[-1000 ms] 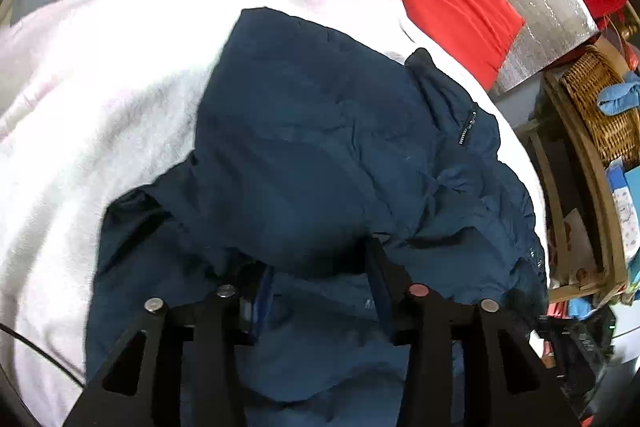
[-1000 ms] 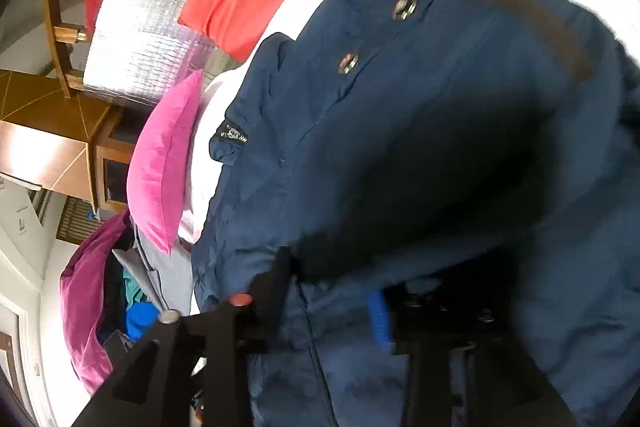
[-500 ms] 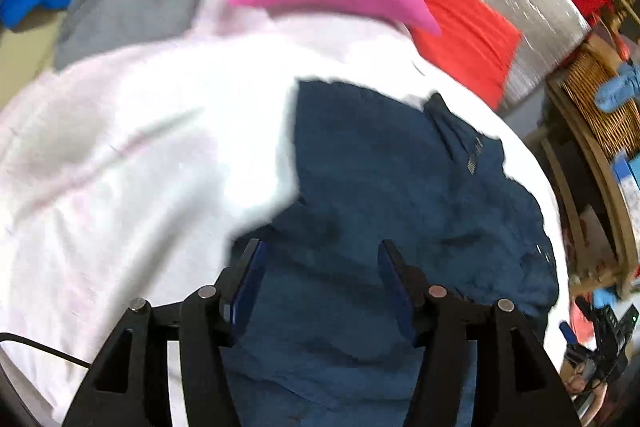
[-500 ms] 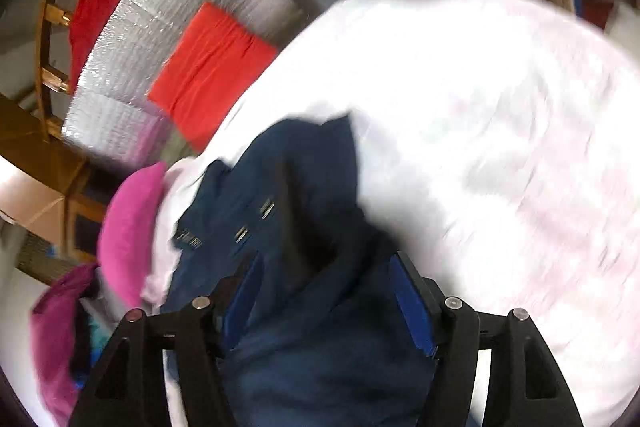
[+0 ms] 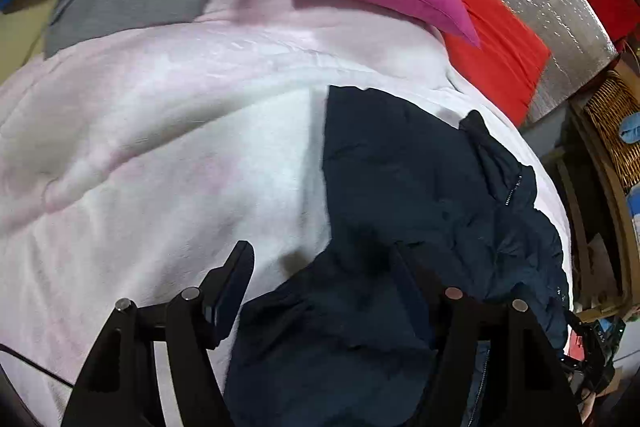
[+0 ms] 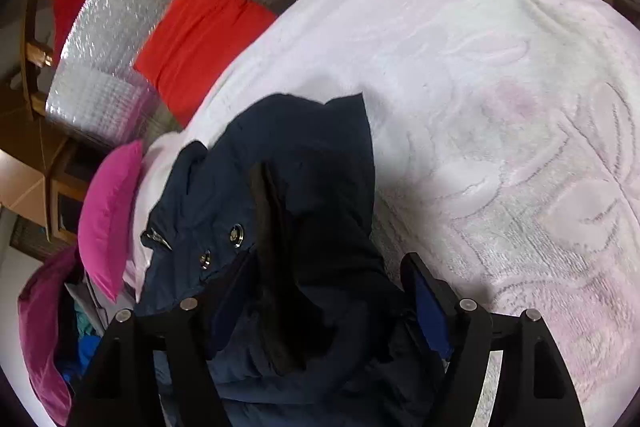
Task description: Fold large clothes
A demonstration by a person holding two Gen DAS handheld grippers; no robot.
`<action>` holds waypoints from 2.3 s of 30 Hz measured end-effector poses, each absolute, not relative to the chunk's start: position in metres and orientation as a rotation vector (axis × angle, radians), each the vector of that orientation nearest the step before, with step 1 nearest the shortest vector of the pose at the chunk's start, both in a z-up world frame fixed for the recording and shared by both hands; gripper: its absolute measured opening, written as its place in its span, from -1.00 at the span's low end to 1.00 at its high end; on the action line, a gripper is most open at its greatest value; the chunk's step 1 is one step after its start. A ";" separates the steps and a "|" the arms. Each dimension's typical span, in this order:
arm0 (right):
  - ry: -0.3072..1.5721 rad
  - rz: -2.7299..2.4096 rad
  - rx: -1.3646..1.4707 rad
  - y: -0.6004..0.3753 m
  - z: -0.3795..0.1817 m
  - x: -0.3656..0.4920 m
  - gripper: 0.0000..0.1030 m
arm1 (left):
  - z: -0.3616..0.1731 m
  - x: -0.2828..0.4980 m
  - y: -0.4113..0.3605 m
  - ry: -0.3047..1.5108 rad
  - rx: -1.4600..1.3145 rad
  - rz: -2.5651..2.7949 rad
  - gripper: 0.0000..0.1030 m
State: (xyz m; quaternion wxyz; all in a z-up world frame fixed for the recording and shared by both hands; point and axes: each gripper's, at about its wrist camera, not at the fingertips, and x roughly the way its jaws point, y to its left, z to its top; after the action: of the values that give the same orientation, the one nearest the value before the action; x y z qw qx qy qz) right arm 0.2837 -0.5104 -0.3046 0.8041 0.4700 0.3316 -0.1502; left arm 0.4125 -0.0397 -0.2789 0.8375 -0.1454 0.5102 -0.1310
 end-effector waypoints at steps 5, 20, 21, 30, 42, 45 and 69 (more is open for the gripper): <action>0.734 -0.309 1.006 -0.507 -0.314 0.291 0.52 | -0.291 0.418 -0.050 1.116 -0.298 -0.297 0.46; 0.668 -0.340 0.757 -0.479 -0.271 0.294 -0.35 | -0.266 0.412 -0.060 1.002 -0.261 -0.348 -0.64; 0.641 -0.343 0.756 -0.479 -0.269 0.292 -0.37 | -0.265 0.412 -0.060 1.002 -0.255 -0.345 -0.64; 0.699 -0.357 0.874 -0.486 -0.293 0.292 0.16 | -0.280 0.421 -0.060 1.088 -0.189 -0.254 0.15; 0.713 -0.371 0.886 -0.501 -0.287 0.288 0.31 | -0.274 0.415 -0.062 1.059 -0.209 -0.276 0.36; 0.750 -0.334 0.883 -0.492 -0.300 0.297 0.16 | -0.278 0.414 -0.072 1.063 -0.181 -0.304 0.08; 0.653 -0.356 0.762 -0.477 -0.269 0.254 0.19 | -0.263 0.403 -0.079 1.007 -0.057 -0.258 0.12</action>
State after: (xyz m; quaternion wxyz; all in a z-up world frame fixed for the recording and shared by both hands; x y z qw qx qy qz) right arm 0.2543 -0.4775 -0.2688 0.8616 0.3633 0.3111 -0.1698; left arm 0.4035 -0.0785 -0.2634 0.8676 -0.0273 0.4810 -0.1231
